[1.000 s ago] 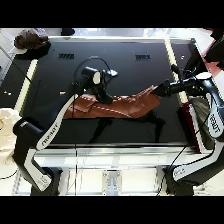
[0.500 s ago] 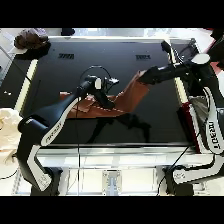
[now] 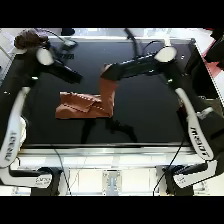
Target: Fold the shirts.
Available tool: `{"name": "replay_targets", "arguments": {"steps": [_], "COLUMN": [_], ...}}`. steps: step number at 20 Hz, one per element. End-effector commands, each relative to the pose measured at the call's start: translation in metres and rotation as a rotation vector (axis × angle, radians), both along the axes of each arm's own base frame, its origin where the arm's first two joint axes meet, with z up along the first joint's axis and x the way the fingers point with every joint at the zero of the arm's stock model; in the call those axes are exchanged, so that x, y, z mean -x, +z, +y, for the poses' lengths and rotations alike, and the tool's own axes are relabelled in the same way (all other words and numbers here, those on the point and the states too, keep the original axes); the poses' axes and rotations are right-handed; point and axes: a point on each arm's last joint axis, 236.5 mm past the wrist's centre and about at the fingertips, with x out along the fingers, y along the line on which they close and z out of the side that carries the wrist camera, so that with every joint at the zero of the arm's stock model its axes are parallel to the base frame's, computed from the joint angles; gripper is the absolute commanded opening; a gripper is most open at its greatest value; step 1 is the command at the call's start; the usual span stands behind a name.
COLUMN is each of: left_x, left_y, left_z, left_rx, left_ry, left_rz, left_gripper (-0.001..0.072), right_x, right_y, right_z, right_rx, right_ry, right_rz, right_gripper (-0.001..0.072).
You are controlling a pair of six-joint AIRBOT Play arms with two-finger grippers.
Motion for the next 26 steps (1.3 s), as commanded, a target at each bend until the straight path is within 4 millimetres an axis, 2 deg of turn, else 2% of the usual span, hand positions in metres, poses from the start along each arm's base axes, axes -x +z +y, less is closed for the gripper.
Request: {"name": "replay_targets", "arguments": {"steps": [1, 3, 4, 5, 6, 8, 10, 11, 12, 13, 14, 15, 16, 17, 18, 19, 21, 22, 23, 25, 26], "left_x": [0.004, 0.006, 0.007, 0.008, 0.010, 0.014, 0.016, 0.018, 0.020, 0.021, 0.023, 0.024, 0.025, 0.024, 0.022, 0.021, 0.022, 0.022, 0.022, 0.022, 0.022], "left_y": [0.055, 0.065, 0.065, 0.064, 0.061, 0.053, 0.043, 0.037, 0.031, 0.026, 0.020, 0.015, 0.011, 0.008, 0.006, 0.007, 0.007, 0.006, 0.006, 0.007, 0.007], "left_z": [0.076, 0.099, 0.106, 0.112, 0.115, 0.117, 0.117, 0.116, 0.116, 0.116, 0.116, 0.116, 0.116, 0.116, 0.116, 0.116, 0.116, 0.117, 0.117, 0.117, 0.117], "left_rx": [-0.003, -0.004, -0.006, -0.008, -0.010, -0.012, -0.013, -0.013, -0.014, -0.015, -0.015, -0.016, -0.015, -0.015, -0.013, -0.013, -0.014, -0.015, -0.015, -0.014, -0.014], "left_ry": [0.157, 0.207, 0.222, 0.233, 0.239, 0.242, 0.242, 0.242, 0.242, 0.242, 0.243, 0.243, 0.244, 0.246, 0.249, 0.250, 0.249, 0.249, 0.249, 0.249, 0.249], "left_rz": [-0.112, -0.135, -0.133, -0.123, -0.110, -0.083, -0.059, -0.045, -0.031, -0.017, -0.005, 0.007, 0.013, 0.013, 0.007, 0.003, 0.003, 0.003, 0.003, 0.003, 0.003], "left_gripper": [0.0012, 0.0013, 0.0012, 0.0013, 0.0013, 0.0013, 0.0013, 0.0013, 0.0013, 0.0013, 0.0013, 0.0013, 0.0013, 0.0013, 0.0013, 0.0013, 0.0013, 0.0013, 0.0013, 0.0013, 0.0013], "right_x": [-0.004, -0.005, -0.005, -0.006, -0.012, -0.015, -0.021, -0.026, -0.034, -0.045, -0.058, -0.071, -0.079, -0.084, -0.089, -0.093, -0.092, -0.087, -0.079, -0.061, -0.053], "right_y": [-0.021, -0.040, -0.042, -0.038, -0.026, -0.006, -0.001, -0.006, -0.019, -0.039, -0.060, -0.085, -0.106, -0.120, -0.136, -0.151, -0.181, -0.198, -0.216, -0.240, -0.249], "right_z": [0.080, 0.124, 0.141, 0.154, 0.158, 0.158, 0.138, 0.116, 0.085, 0.045, -0.002, -0.058, -0.106, -0.134, -0.152, -0.159, -0.150, -0.140, -0.129, -0.102, -0.087], "right_rx": [-0.044, -0.072, -0.092, -0.118, -0.152, -0.162, -0.065, 0.017, 0.128, 0.265, 0.408, 0.559, 0.653, 0.669, 0.645, 0.587, 0.442, 0.379, 0.334, 0.257, 0.212], "right_ry": [-0.069, -0.132, -0.173, -0.218, -0.274, -0.267, -0.189, -0.145, -0.114, -0.111, -0.145, -0.210, -0.278, -0.332, -0.377, -0.408, -0.420, -0.407, -0.372, -0.272, -0.227], "right_rz": [-0.061, -0.093, -0.120, -0.153, -0.193, -0.253, -0.337, -0.354, -0.346, -0.314, -0.263, -0.176, -0.073, 0.016, 0.104, 0.186, 0.351, 0.443, 0.523, 0.638, 0.690], "right_gripper": [0.0015, 0.0019, 0.0091, 0.0326, 0.0568, 0.0591, 0.0589, 0.0577, 0.0521, 0.0498, 0.0489, 0.0489, 0.0490, 0.0491, 0.0491, 0.0492, 0.0493, 0.0497, 0.0533, 0.0536, 0.0590]}}
